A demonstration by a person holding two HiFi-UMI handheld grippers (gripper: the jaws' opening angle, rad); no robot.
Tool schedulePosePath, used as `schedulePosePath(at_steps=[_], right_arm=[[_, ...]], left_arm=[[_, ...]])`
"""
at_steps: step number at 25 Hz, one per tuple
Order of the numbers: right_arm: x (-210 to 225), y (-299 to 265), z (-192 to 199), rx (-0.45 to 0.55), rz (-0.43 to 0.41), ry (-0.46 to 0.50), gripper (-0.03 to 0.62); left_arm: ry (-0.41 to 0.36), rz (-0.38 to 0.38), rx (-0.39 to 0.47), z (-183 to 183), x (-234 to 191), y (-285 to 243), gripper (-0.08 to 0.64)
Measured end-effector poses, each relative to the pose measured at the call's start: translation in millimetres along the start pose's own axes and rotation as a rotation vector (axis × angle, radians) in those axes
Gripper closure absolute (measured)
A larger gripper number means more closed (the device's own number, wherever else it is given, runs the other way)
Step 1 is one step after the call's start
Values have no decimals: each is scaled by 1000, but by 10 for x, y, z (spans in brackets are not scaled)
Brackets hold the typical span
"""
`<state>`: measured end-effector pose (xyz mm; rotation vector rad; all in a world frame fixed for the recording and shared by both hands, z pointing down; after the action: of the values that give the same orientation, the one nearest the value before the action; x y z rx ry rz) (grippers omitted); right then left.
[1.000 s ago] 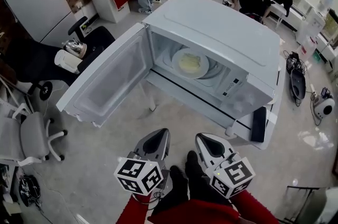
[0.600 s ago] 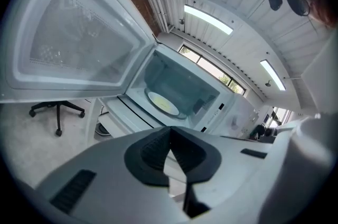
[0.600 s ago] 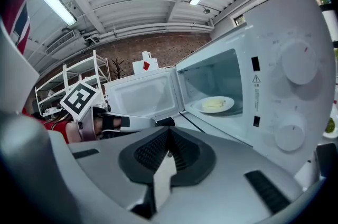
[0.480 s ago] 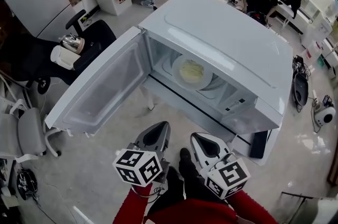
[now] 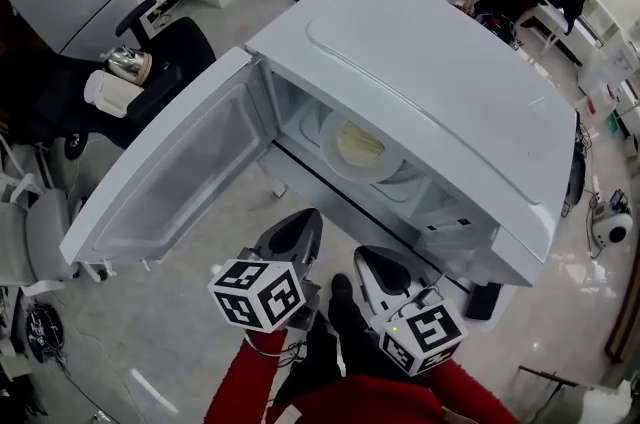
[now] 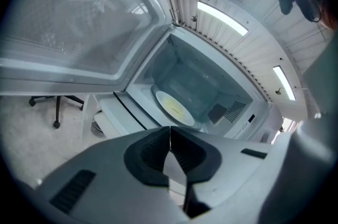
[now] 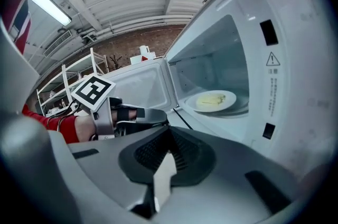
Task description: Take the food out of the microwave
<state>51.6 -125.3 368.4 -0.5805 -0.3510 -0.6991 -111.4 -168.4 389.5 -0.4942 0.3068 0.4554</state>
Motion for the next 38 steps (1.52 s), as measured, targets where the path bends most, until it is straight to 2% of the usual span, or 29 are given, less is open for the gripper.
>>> schedulePosePath(at_steps=[4,6,15,32,38], right_arm=[[68,-97,-75,-23,-11,8,581],[95,-141,-117,-24,-12,10,581],[171,-267,-172,-47,-32,-9,581],[290,-342,-294,-53,-46,-20,581],[308,-352,-283,-57,-39,-33,581]], left_arm=[[54,16,-12,-39,-37,-192,549],[112,37,-11,-52,-44,-269,518],[379,172,12,-120,-68,-546,454],[633,235,-20,-238,-182,-903,454],[713,244,-27,-209,-196,-901,499]])
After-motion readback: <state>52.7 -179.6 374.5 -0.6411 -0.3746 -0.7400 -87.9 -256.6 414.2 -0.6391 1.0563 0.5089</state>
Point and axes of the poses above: the fingertips, and each gripper's own axes: y backward along the fingers, x to its right, z out of its underside, the point moved 8 cm from there along y, backward along the fingers, and after that the axes turned 13 degrees about -y, right-handed, at the moved point
